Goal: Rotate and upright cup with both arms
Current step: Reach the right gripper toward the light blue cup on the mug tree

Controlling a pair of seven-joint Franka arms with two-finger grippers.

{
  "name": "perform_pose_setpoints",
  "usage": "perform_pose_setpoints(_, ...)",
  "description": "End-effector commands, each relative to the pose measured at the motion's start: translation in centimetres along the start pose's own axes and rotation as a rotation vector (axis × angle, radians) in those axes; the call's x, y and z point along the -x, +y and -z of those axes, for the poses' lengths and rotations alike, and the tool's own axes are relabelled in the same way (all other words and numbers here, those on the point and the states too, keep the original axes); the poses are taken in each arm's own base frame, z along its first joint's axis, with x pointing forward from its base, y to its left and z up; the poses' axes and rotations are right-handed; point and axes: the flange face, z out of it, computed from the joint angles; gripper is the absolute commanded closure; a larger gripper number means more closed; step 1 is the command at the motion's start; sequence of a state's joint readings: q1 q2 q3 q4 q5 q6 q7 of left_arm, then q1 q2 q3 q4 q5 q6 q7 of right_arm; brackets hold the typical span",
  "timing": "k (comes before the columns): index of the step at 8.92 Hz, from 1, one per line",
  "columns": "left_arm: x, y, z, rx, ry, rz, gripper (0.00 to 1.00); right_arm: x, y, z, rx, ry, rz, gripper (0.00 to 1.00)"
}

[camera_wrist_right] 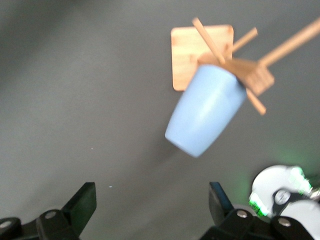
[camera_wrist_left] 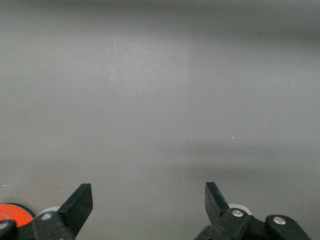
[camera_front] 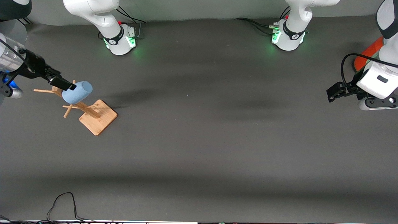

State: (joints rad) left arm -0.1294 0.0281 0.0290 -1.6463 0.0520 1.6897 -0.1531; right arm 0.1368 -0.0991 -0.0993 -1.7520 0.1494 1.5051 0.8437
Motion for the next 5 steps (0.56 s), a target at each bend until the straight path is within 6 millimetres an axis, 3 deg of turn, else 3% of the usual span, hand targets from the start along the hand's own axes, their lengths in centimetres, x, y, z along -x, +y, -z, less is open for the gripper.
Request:
perform_pose_setpoints(1, -0.4, 0.3, 0.3, 0.01, -0.009, 0.004, 0.0, 0.2, 2.7, -1.9, -0.006, -0.057, -0.148, 0.0)
perform_pose_setpoints(2, -0.4, 0.3, 0.3, 0.025, -0.012, 0.007, 0.0, -0.4, 4.5, -2.8, -0.016, -0.067, -0.175, 0.0)
perform_pose_setpoints(4, -0.3, 0.3, -0.1, 0.027, -0.024, 0.001, 0.0, -2.1, 5.6, -3.4, -0.04, -0.065, -0.215, 0.0)
perform_pose_setpoints(5, -0.3, 0.3, -0.4, 0.023, -0.042, 0.007, 0.0, -3.9, 6.5, -3.9, -0.06, -0.083, -0.255, 0.0)
